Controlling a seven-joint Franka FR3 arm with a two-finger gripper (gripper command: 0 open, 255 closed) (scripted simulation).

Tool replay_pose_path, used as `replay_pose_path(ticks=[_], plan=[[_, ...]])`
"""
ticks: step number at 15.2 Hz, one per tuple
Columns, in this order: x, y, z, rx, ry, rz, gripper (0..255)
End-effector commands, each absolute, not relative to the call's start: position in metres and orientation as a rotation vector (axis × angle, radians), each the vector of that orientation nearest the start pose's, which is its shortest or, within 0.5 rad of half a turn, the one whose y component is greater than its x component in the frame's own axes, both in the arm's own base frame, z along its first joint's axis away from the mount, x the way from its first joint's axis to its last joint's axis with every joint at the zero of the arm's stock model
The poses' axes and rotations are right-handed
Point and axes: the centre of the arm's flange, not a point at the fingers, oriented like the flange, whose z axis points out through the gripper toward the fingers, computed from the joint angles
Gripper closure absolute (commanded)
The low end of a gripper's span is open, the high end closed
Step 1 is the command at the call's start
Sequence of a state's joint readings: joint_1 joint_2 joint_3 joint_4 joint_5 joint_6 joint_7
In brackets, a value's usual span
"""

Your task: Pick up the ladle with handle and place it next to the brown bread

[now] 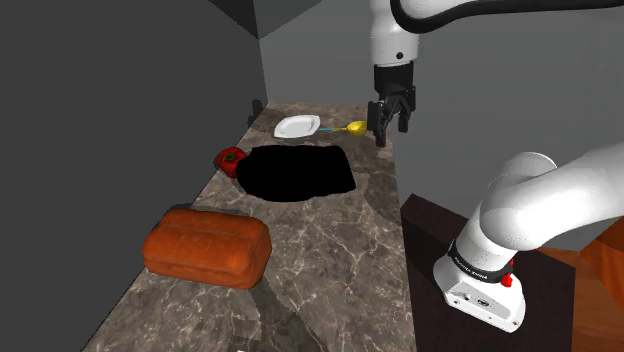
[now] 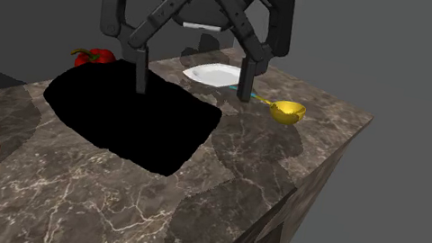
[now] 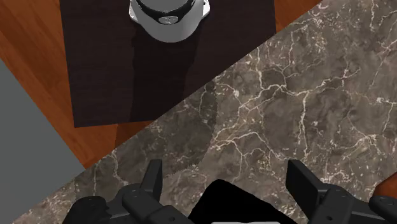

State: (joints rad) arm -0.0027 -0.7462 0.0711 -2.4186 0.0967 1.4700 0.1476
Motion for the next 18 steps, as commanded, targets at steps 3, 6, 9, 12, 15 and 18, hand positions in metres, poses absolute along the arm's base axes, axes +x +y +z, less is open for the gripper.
replay_pose_path(ticks=[3,6,9,12,15,18], plan=[[0.313,0.015,0.532,-3.089,0.103,0.314,0],[0.333,-0.016,0.518,-3.082,0.019,0.302,0],[0.355,-0.046,0.503,-3.072,-0.064,0.29,0],[0.378,-0.074,0.489,-3.061,-0.147,0.278,0],[0.404,-0.101,0.474,-3.047,-0.229,0.266,0],[0.43,-0.126,0.459,-3.031,-0.311,0.254,0]])
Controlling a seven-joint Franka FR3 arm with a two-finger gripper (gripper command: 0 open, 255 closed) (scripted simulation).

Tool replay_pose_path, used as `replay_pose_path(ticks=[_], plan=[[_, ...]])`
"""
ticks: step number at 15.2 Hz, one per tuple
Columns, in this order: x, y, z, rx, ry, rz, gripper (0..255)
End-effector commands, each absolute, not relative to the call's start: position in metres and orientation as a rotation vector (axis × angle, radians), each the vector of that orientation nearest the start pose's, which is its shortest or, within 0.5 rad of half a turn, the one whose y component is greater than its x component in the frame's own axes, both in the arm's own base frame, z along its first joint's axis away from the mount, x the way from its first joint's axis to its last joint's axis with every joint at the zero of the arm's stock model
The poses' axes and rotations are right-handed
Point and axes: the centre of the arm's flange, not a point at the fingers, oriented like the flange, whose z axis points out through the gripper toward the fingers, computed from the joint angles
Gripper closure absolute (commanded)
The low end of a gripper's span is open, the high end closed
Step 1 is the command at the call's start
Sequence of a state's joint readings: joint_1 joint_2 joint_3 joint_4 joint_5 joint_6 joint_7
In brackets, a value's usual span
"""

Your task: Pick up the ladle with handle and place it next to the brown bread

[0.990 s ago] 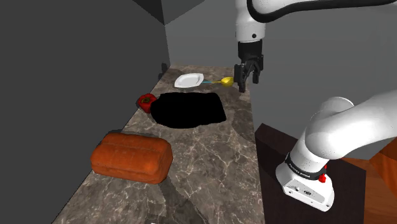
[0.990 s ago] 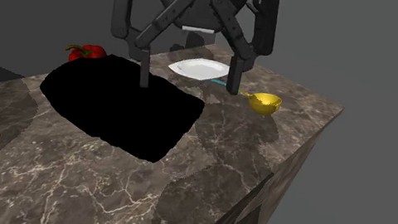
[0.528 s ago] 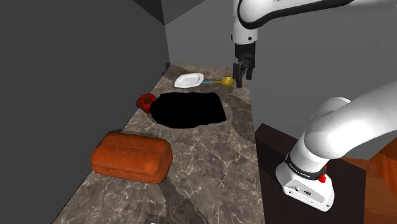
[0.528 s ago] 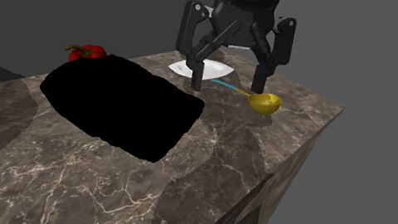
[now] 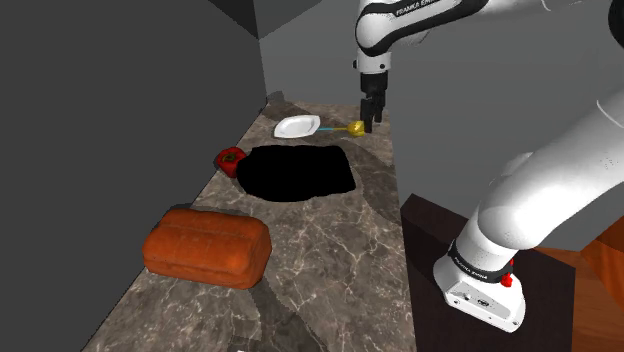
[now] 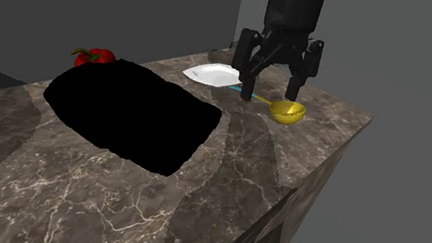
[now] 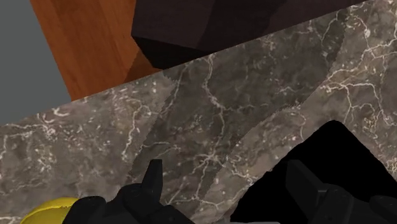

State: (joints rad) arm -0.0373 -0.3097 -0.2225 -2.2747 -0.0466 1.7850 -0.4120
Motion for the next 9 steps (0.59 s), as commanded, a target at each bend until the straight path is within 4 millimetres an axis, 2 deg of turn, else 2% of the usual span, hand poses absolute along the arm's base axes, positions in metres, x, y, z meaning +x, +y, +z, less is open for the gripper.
replay_pose_path(ticks=[1,9], plan=[[0.439,-0.134,0.454,-3.025,-0.338,0.249,0],[0.518,-0.191,0.413,-2.97,-0.552,0.216,0]])
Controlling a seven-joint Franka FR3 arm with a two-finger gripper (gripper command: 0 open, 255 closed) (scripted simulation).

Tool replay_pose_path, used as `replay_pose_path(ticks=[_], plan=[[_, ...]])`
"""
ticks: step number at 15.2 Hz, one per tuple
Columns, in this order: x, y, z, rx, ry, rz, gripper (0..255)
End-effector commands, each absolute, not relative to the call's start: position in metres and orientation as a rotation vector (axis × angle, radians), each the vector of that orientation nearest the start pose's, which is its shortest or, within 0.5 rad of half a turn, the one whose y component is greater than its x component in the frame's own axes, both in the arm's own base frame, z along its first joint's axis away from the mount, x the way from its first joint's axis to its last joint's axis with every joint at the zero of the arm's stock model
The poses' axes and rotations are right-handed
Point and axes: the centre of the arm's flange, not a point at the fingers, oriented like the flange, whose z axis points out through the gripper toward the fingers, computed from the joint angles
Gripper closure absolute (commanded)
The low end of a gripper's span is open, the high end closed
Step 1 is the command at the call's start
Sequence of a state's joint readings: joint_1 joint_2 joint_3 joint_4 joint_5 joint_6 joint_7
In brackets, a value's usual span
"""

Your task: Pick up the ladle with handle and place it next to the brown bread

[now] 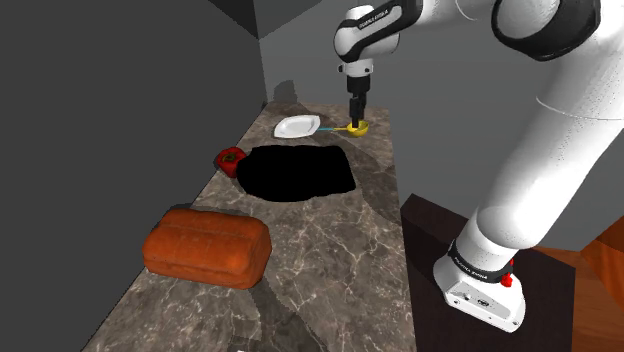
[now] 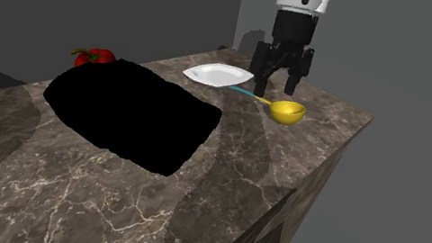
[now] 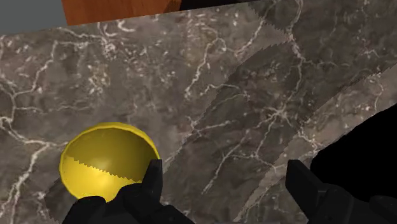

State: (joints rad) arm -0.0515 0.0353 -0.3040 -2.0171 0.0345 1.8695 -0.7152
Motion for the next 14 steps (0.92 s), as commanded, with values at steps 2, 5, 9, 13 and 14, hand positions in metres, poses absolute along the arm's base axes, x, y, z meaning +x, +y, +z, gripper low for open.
replay_pose_path(ticks=[2,5,9,13,14], plan=[[0.539,-0.203,0.402,-2.954,-0.604,0.207,0],[0.572,-0.22,0.387,-2.928,-0.682,0.194,0],[0.607,-0.235,0.371,-2.898,-0.763,0.181,0],[0.604,-0.233,0.35,-2.898,-0.763,0.181,0],[0.603,-0.232,0.345,-2.898,-0.763,0.181,0]])
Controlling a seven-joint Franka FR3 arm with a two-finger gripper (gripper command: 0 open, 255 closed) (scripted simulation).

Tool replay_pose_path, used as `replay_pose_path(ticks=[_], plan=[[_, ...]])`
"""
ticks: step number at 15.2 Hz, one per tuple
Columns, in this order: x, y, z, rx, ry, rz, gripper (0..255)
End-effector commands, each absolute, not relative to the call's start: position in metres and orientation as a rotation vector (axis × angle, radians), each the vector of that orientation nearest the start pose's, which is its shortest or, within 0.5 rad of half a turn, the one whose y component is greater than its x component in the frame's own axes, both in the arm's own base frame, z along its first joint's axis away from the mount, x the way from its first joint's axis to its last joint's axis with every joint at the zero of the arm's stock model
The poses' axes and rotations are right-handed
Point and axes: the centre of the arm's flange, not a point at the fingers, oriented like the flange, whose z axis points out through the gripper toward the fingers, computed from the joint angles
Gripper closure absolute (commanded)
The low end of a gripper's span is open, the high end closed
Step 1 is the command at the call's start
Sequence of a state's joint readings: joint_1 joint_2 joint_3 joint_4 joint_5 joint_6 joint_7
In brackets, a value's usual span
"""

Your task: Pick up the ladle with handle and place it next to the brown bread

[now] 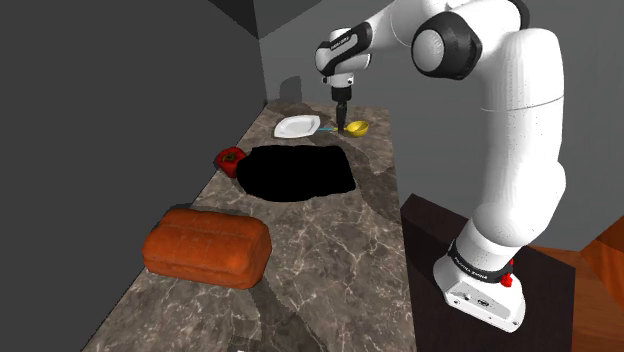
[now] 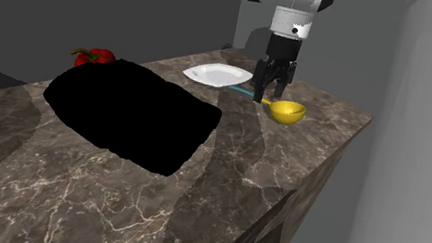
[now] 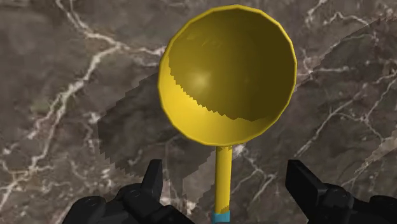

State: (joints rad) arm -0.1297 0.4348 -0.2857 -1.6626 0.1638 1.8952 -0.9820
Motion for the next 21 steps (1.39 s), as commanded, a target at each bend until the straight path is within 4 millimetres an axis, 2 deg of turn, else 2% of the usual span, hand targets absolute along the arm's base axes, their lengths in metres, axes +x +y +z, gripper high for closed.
replay_pose_path(ticks=[1,2,10,11,20,21], plan=[[0.6022,-0.2319,0.3397,-2.898,-0.763,0.181,0],[0.6009,-0.231,0.3316,-2.898,-0.763,0.181,0],[0.6009,-0.231,0.3316,-2.898,-0.763,0.181,0],[0.6009,-0.231,0.3316,-2.898,-0.763,0.181,255],[0.6009,-0.231,0.3316,-2.898,-0.763,0.181,255],[0.6009,-0.231,0.3368,-2.898,-0.763,0.181,255]])
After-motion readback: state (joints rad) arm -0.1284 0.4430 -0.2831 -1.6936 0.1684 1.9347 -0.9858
